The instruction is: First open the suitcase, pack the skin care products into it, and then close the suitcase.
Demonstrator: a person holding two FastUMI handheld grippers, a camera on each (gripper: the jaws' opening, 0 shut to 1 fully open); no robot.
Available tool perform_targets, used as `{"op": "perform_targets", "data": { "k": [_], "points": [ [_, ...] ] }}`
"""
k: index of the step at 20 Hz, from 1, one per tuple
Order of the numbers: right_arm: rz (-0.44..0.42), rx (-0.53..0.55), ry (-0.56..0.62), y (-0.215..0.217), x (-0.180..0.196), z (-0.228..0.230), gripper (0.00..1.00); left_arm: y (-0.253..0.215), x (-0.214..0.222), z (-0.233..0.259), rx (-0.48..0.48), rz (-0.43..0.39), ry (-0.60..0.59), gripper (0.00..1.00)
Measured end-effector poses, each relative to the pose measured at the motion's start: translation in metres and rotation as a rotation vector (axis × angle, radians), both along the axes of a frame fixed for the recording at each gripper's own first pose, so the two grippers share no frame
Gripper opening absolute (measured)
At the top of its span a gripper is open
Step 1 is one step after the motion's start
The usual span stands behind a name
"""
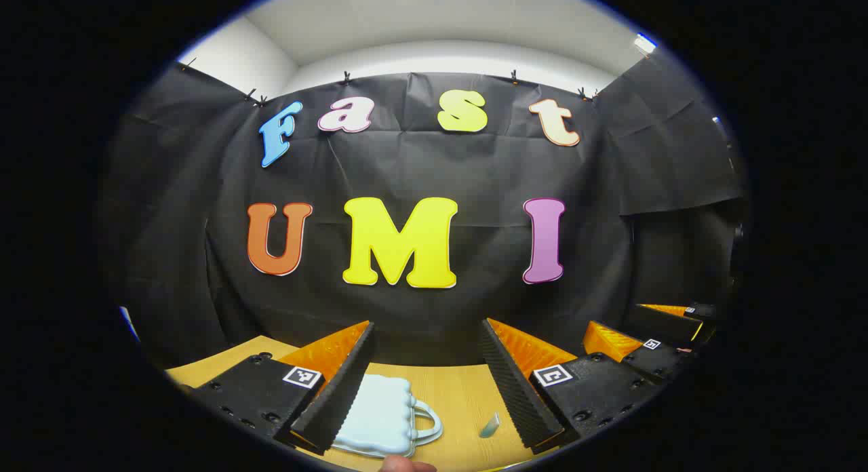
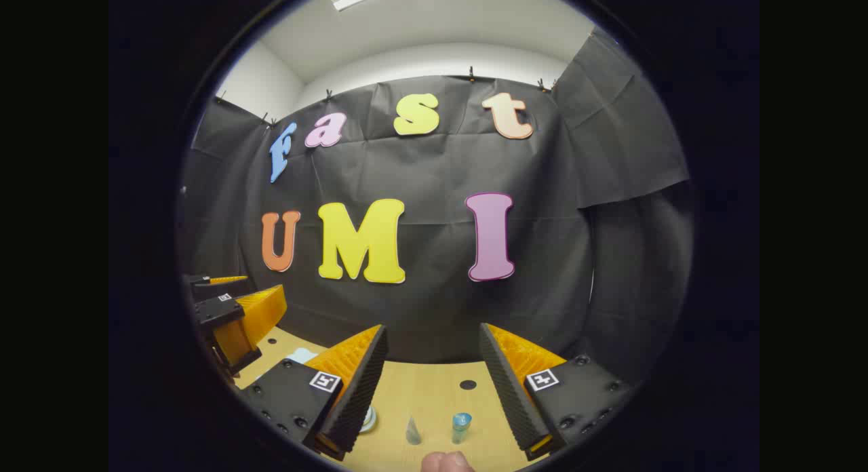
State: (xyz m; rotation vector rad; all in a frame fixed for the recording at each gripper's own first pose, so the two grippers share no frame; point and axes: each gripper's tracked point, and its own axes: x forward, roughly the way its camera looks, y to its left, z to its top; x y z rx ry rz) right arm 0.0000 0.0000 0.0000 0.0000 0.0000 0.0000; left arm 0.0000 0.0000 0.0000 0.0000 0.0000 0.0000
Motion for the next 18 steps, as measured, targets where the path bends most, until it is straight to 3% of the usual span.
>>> {"op": "perform_targets", "data": {
  "k": [4, 18],
  "points": [
    [-0.006, -0.017, 0.007, -0.005, -0.002, -0.005, 0.81, -0.002, -0.001, -0.012, -0.037, 0.003, 0.032, 0.97],
    [0.006, -0.065, 0.031, -0.005, -0.017, -0.032, 0.80, -0.010, 0.004, -0.042, -0.027, -0.058, 0.043, 0.98]
  ]
}}
